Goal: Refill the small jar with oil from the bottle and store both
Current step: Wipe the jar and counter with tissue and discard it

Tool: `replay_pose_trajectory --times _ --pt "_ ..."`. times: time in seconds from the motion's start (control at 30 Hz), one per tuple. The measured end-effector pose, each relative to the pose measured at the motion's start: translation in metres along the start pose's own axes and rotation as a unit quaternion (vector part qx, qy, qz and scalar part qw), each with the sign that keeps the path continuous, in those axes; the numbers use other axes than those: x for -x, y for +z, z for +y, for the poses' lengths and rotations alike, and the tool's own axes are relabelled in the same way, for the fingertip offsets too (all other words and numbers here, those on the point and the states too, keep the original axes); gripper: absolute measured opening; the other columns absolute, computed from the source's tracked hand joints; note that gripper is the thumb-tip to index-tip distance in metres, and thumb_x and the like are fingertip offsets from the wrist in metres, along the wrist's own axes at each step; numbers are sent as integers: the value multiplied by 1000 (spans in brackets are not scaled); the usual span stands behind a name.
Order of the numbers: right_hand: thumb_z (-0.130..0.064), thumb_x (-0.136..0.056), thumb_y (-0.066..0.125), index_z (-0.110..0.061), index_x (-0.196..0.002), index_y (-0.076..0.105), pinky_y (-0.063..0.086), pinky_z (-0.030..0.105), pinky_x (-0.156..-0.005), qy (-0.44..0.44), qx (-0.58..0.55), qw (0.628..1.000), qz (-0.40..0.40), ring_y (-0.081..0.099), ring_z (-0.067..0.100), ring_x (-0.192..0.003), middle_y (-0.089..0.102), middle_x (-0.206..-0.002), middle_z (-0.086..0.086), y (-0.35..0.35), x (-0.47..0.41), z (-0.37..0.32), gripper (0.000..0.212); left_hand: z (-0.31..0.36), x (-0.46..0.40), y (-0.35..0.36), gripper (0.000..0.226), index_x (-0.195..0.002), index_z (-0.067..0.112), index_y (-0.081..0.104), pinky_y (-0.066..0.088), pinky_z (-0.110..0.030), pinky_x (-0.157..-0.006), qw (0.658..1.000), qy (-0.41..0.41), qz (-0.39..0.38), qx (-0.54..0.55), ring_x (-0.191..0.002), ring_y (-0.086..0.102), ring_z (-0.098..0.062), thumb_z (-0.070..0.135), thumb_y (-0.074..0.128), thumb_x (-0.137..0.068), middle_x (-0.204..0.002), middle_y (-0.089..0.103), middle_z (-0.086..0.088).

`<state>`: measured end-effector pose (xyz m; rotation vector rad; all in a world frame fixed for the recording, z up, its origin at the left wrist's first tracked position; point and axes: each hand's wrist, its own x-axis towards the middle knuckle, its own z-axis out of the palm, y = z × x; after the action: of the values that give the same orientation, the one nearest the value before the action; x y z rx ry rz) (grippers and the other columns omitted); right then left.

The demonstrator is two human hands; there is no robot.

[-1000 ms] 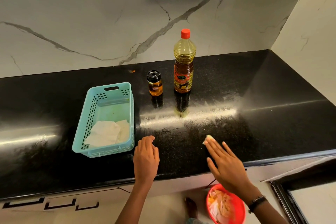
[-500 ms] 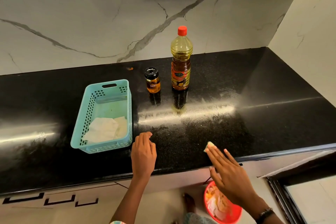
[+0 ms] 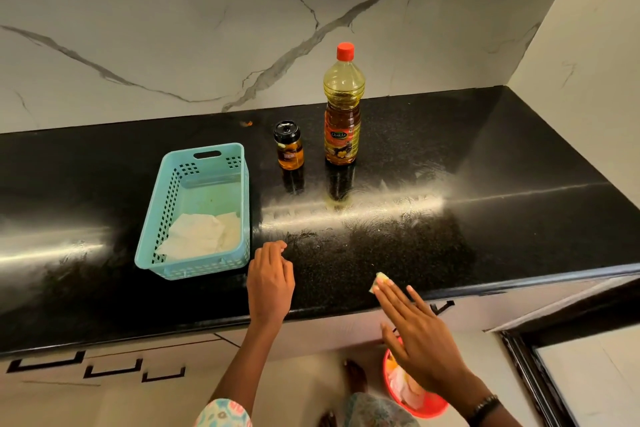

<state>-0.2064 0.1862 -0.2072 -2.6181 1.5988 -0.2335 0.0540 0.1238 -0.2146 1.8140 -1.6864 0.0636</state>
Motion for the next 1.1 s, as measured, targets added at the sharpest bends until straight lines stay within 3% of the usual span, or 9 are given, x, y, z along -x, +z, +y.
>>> replay_pose_trajectory --times 0.13,0.27,0.4,0.57,0.67,0.87,1.0,1.1 --pt "-34 -86 41 -6 -134 51 17 30 -114 51 -54 997 5 41 15 -133 45 -143 8 4 -42 -22 56 1 0 0 17 -99 10 56 46 -29 -67 1000 3 -2 -1 -77 54 -17 4 51 -84 -87 58 -1" --pt "-36 -87 41 -6 -136 48 21 33 -111 -22 -50 998 -10 39 18 -135 42 -145 8 13 -44 -55 58 1 -1 -2 17 -99 10 56 44 -28 -69 1000 5 -4 1 -77 54 -16 4 53 -84 -87 58 -1" --pt "-38 -89 39 -11 -139 46 20 33 -110 -67 -23 997 -12 34 13 -138 39 -148 3 4 -17 -41 56 -2 -3 -7 15 -97 9 58 46 -28 -68 1000 19 0 2 -76 55 -16 3 51 -85 -86 60 -2" --pt "-36 -88 39 -8 -132 54 9 28 -117 10 -29 1000 0 44 15 -131 52 -138 6 2 -43 -28 54 -16 0 -17 24 -99 10 58 49 -31 -73 999 37 -13 -12 -81 57 -18 14 36 -88 -90 61 -2" --pt "-37 -88 38 -6 -132 53 11 29 -114 40 -49 998 -16 47 18 -130 52 -138 9 7 -71 -49 56 -23 2 -19 25 -99 10 57 51 -32 -75 998 48 -17 -30 -84 60 -19 12 34 -88 -92 62 -4" --pt "-37 -88 41 -11 -136 49 18 31 -113 -52 -57 997 -12 38 13 -135 43 -145 3 9 -44 -51 56 -27 2 -17 24 -98 10 56 44 -30 -78 999 44 -7 -14 -82 60 -22 10 36 -86 -91 63 -5" --pt "-38 -91 33 -11 -138 46 11 29 -115 36 -30 999 10 35 12 -136 42 -146 4 4 -52 -18 55 -27 4 -17 23 -97 11 56 48 -33 -76 999 46 -4 -15 -81 59 -21 10 35 -87 -89 62 -4" --pt "-47 -91 9 -12 -148 26 -4 27 -118 71 -33 997 -15 14 12 -145 19 -156 2 6 -89 -23 69 -27 4 -17 22 -97 11 55 47 -32 -77 998 52 -7 -18 -81 59 -20 10 35 -88 -89 62 -3"
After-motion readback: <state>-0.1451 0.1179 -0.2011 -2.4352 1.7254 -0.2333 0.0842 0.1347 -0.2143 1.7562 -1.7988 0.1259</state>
